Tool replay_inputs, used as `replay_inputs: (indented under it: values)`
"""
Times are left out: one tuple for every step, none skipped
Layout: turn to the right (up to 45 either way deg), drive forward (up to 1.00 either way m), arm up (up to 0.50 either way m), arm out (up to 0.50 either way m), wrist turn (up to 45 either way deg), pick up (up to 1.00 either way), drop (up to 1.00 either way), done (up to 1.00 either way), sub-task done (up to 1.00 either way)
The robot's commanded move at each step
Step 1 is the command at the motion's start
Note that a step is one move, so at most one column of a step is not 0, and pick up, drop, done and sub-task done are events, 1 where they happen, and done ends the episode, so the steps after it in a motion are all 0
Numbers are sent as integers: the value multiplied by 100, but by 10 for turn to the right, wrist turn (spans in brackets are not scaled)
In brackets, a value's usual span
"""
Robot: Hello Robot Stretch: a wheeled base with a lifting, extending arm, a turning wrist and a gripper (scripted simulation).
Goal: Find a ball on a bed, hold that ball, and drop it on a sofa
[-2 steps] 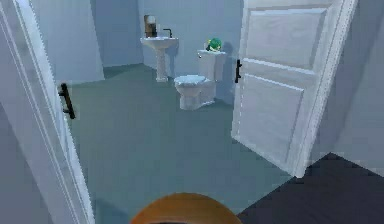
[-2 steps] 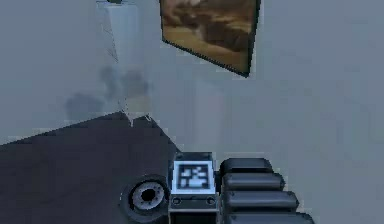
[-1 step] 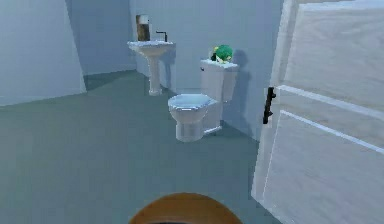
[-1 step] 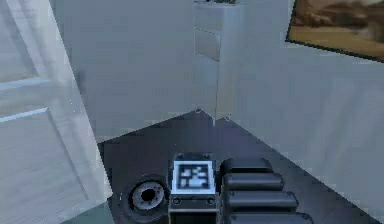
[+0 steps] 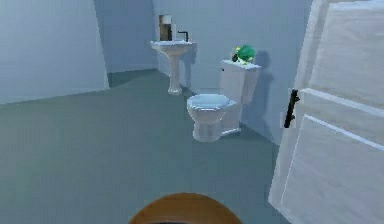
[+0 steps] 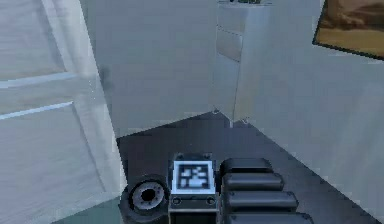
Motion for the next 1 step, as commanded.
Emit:
replay_inputs:
  values:
    - [0, 55, 0, 0, 0, 0, 0, 0, 0]
